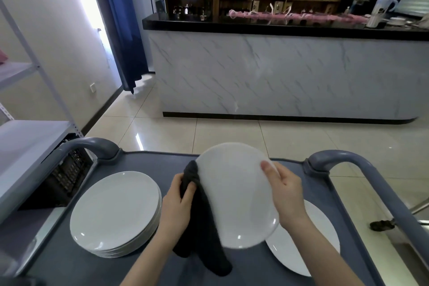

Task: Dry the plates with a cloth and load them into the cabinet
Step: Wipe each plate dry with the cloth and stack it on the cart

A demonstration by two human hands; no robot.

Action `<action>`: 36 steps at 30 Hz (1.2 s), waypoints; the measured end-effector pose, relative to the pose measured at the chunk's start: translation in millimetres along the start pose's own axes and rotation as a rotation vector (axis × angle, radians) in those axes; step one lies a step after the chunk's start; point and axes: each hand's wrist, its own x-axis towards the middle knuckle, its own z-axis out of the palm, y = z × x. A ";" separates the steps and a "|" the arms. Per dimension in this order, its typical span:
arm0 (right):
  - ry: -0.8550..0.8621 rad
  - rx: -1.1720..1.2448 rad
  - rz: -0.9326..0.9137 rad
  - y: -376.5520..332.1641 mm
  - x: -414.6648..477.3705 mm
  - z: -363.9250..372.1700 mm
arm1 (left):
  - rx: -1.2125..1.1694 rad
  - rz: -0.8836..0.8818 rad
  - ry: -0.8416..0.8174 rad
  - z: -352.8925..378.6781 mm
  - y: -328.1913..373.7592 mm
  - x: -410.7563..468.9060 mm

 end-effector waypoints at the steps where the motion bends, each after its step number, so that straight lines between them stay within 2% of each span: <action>1: 0.095 0.055 0.045 -0.9 -2.5 3.5 | -0.025 -0.037 0.031 4.6 -2.9 -4.2; 6: 0.415 0.273 0.196 5.9 -20.6 30.9 | -0.235 -0.219 0.112 30.7 -6.9 -20.1; 9: 0.474 0.350 0.197 8.1 -27.4 40.5 | -0.331 -0.278 0.115 39.7 -5.8 -24.6; 11: 0.390 0.258 0.122 11.3 -30.7 37.2 | -0.356 -0.299 0.114 37.4 -5.4 -20.3; 16: -0.006 -0.125 -0.096 25.1 -34.4 -2.0 | -0.322 -0.272 0.147 16.1 -7.8 -2.8; 17: -0.059 -0.243 -0.198 26.5 -33.0 -10.9 | -0.307 -0.269 0.148 12.0 -8.5 0.0; 20: -0.257 -0.714 -0.748 28.1 -27.8 -25.2 | -0.269 -0.277 0.116 2.9 -11.3 6.0; 21: -0.323 -0.809 -0.867 26.4 -26.6 -26.2 | -0.260 -0.282 0.100 0.8 -12.1 7.1; 24: -0.384 -1.034 -1.079 19.7 -21.4 -24.9 | -0.246 -0.300 0.056 -3.9 -14.7 10.5; 27: -0.343 -1.068 -1.300 16.8 -18.2 -20.3 | -0.219 -0.311 -0.003 -7.1 -18.0 14.2; 31: -0.411 -1.066 -1.390 15.6 -20.0 -18.1 | -0.256 -0.342 -0.046 -10.8 -20.8 13.7; 36: -0.410 -0.976 -1.255 11.7 -26.2 -11.7 | -0.400 -0.395 0.035 -14.2 -27.2 5.3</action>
